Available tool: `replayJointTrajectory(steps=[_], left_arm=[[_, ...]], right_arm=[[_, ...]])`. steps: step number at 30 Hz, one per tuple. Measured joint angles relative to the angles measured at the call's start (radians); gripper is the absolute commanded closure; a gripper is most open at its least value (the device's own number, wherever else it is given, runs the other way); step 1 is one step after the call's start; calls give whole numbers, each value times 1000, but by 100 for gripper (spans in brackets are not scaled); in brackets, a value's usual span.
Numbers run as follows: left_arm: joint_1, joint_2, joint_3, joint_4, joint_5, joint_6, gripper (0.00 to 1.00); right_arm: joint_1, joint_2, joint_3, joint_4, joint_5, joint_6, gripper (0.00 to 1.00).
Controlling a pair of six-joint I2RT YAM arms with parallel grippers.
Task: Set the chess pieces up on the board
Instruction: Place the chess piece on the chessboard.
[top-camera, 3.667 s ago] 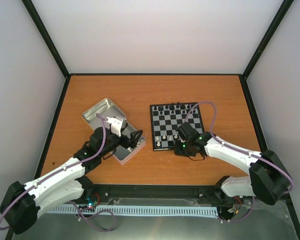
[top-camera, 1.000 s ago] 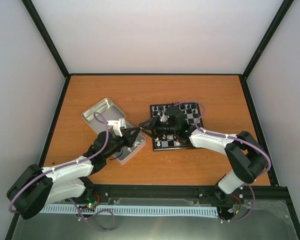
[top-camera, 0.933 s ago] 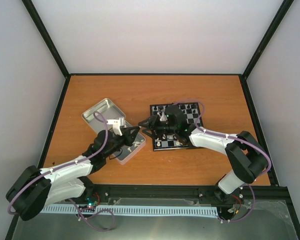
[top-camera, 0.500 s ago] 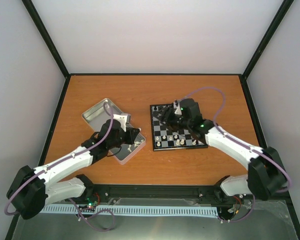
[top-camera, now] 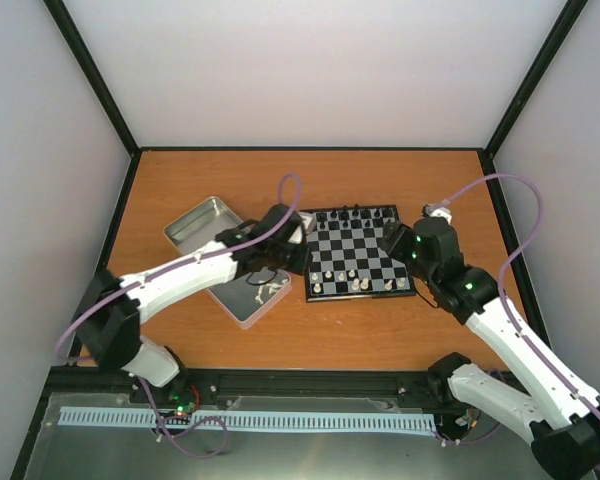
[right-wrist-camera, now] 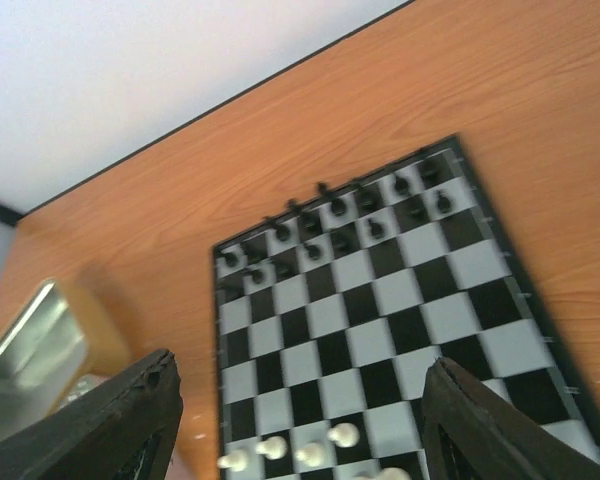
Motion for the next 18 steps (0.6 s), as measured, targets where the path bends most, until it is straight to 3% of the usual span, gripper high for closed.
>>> replayJointTrajectory(steps=[5, 18], left_arm=[[-68, 186, 206, -134, -32, 42, 99], [-130, 479, 491, -407, -13, 114, 99]], right_arm=[[-9, -92, -29, -89, 136, -29, 34], [-20, -230, -100, -241, 333, -38, 34]])
